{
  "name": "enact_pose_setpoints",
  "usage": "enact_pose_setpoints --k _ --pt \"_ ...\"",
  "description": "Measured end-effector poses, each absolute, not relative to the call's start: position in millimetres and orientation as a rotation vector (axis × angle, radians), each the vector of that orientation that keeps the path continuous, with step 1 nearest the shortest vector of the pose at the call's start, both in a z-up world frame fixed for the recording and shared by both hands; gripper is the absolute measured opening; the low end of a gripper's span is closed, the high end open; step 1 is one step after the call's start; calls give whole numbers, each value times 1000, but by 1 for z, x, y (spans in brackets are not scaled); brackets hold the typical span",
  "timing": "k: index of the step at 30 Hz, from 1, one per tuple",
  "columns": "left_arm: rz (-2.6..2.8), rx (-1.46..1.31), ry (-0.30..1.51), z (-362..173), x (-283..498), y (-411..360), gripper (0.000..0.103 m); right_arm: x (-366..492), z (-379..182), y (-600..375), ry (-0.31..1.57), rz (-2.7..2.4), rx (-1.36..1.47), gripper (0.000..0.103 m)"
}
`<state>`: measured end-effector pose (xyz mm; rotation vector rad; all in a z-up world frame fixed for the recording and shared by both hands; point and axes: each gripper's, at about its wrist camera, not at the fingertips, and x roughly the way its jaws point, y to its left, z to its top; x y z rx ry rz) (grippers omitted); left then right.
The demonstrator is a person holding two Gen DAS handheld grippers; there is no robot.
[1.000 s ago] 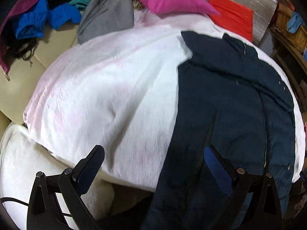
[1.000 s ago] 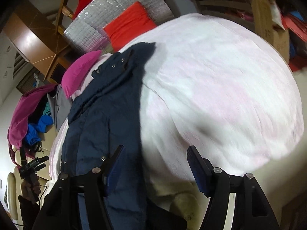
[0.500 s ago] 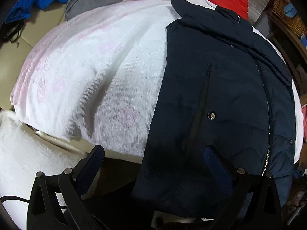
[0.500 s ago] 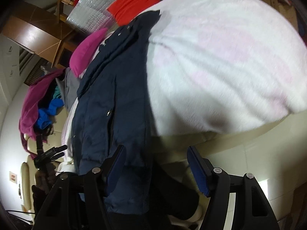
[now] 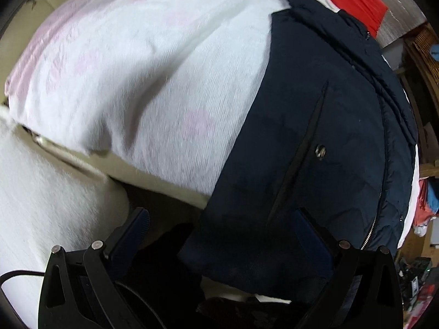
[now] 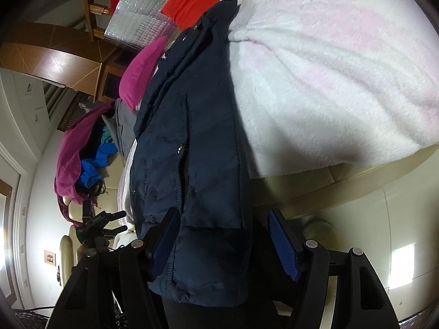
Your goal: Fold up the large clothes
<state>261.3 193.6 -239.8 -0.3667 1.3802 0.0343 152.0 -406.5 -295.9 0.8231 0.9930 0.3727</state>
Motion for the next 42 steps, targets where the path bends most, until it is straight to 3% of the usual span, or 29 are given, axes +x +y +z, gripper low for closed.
enact_pose_setpoints --k 10,13,15,16,20,28,34,35,36,37,39,42 --pt "-21 -469 1428 -264 231 201 102 154 -295 -400 991 415 838 70" --pt "-59 -505 1454 -275 229 199 87 154 -296 -401 993 419 839 70" --pt "-72 -514 1469 -281 227 198 71 153 -297 -401 993 419 842 70" --pt "-76 -515 1473 -283 227 199 70 152 -298 -401 994 418 844 70" --pt "-90 -573 1481 -291 223 204 71 152 -302 -407 1005 422 861 70" --pt "-107 -606 1499 -298 218 191 84 150 -314 -414 1018 417 927 70" --pt "-170 -571 1493 -300 219 171 84 149 -314 -405 1011 462 933 65" --pt "-181 -571 1488 -299 218 170 77 149 -312 -402 1007 474 915 50" --pt "-191 -574 1483 -298 217 169 57 149 -307 -399 1003 475 877 41" --pt "-192 -571 1486 -297 214 175 47 149 -304 -397 1000 468 844 32" --pt "-174 -562 1484 -296 211 178 28 147 -294 -393 968 487 803 24" --pt "-175 -569 1474 -294 208 181 26 147 -285 -393 944 488 785 24"
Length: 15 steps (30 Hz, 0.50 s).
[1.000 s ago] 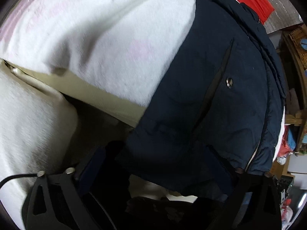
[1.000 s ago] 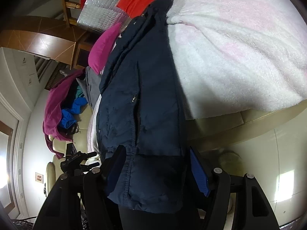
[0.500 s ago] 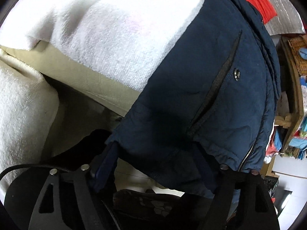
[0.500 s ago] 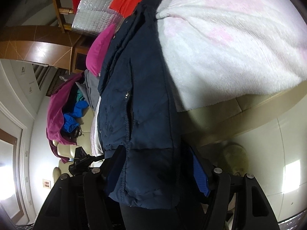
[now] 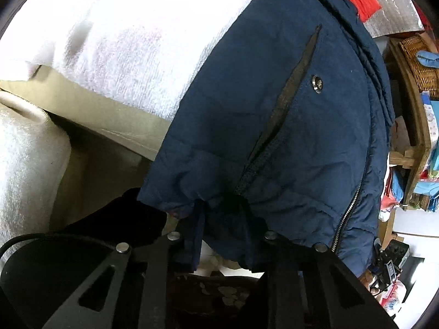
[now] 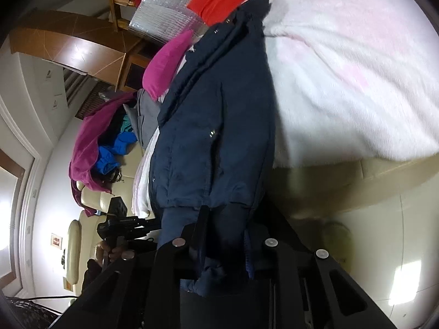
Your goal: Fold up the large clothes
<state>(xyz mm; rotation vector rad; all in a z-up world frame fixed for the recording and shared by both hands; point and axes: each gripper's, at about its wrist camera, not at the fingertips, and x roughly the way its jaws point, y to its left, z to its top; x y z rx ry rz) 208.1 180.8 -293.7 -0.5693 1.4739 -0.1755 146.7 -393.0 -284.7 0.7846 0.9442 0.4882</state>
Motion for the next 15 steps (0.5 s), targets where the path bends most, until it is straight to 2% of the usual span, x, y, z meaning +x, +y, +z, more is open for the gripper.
enact_pose_setpoints --k 1,2,3,5,7,9,10,11,12,13,15 --pt "-175 -568 1477 -294 208 181 26 149 -287 -392 966 478 776 25" --pt "-169 -576 1488 -295 209 183 31 150 -290 -392 991 464 775 28" --pt "-157 -593 1515 -298 210 185 50 152 -297 -392 1028 446 786 31" --pt "-124 -609 1535 -302 218 191 68 153 -306 -396 1061 436 839 56" --pt "-112 -611 1521 -302 218 192 68 152 -309 -396 1048 431 854 60" --pt "-117 -602 1492 -298 217 192 67 152 -307 -392 1043 441 836 57" --pt "-118 -597 1481 -300 215 194 61 152 -305 -390 1034 446 810 38" --pt "-135 -600 1464 -298 215 194 37 152 -300 -387 1025 453 771 28" --pt "-147 -601 1464 -289 219 191 21 152 -295 -385 1011 451 733 26" --pt "-150 -598 1459 -287 218 190 21 151 -288 -383 991 458 709 19" --pt "-137 -580 1433 -281 217 189 6 149 -276 -383 947 457 689 16"
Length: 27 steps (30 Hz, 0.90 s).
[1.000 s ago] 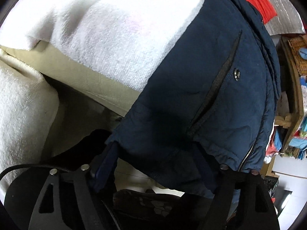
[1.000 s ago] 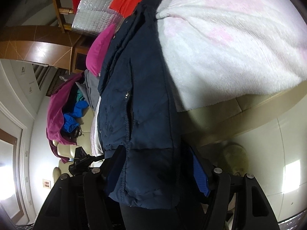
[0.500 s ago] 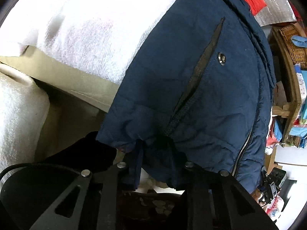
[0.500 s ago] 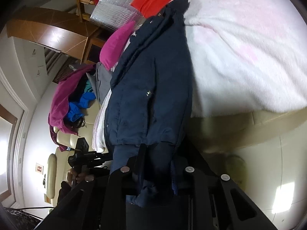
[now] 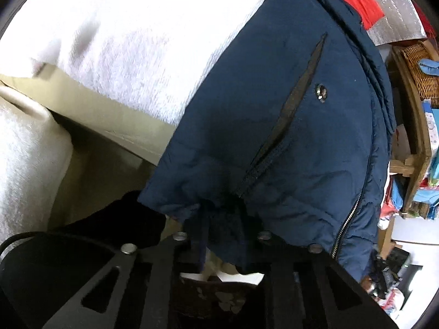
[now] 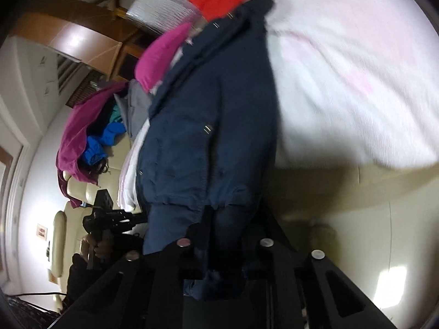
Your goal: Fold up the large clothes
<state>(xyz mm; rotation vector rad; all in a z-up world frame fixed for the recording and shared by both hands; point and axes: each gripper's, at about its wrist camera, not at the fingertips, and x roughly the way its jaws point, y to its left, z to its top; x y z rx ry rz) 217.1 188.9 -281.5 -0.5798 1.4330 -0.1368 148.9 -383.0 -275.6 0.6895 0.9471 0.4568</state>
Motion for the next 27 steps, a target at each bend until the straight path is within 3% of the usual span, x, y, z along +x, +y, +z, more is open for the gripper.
enact_pose_setpoints --k 7,8,9,11,17,25,27 --pt "4 -461 1392 -250 211 212 9 153 -259 -380 922 463 662 15" --pt "34 -428 1396 -248 212 215 23 153 -261 -380 933 460 661 15" --pt "51 -406 1404 -247 213 218 54 153 -264 -381 944 456 671 15" --pt "67 -375 1423 -250 218 221 87 153 -270 -384 954 452 696 15" --pt "-33 -390 1487 -282 235 200 87 152 -271 -385 958 452 700 15" --pt "-99 -620 1472 -303 229 214 85 152 -269 -383 961 450 693 15" --pt "-143 -596 1437 -292 230 219 65 151 -269 -383 959 447 690 15"
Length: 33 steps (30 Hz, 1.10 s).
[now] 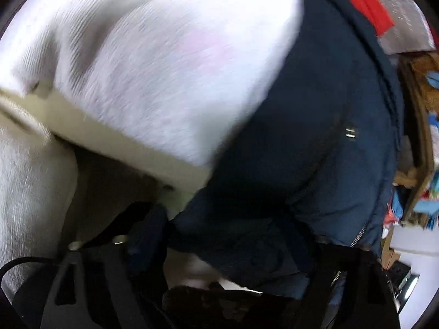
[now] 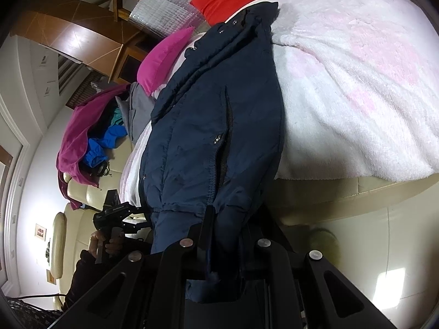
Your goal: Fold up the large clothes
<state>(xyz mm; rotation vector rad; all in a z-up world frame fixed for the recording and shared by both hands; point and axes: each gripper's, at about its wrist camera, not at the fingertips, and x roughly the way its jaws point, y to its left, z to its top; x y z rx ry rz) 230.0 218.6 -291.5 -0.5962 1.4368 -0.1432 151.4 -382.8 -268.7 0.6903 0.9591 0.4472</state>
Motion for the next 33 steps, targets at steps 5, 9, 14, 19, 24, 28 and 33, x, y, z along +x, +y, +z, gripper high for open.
enact_pose_setpoints --k 5,9,14,19,24,28,33 --pt "-209 -532 1400 -281 225 209 41 151 -269 -383 961 440 690 17" --pt "-218 -558 1401 -287 219 202 43 150 -274 -385 977 433 712 18" --pt "-218 -609 1414 -300 202 210 71 152 -282 -387 1014 413 750 22" --pt "-277 -531 1373 -288 198 197 61 156 -292 -390 1039 400 805 59" --pt "-307 -484 1343 -281 192 191 24 155 -278 -372 1008 440 688 27" --pt "-344 -484 1292 -267 186 189 18 155 -258 -365 982 422 608 17" --pt "-408 -566 1217 -251 177 203 17 156 -223 -356 924 412 537 16"
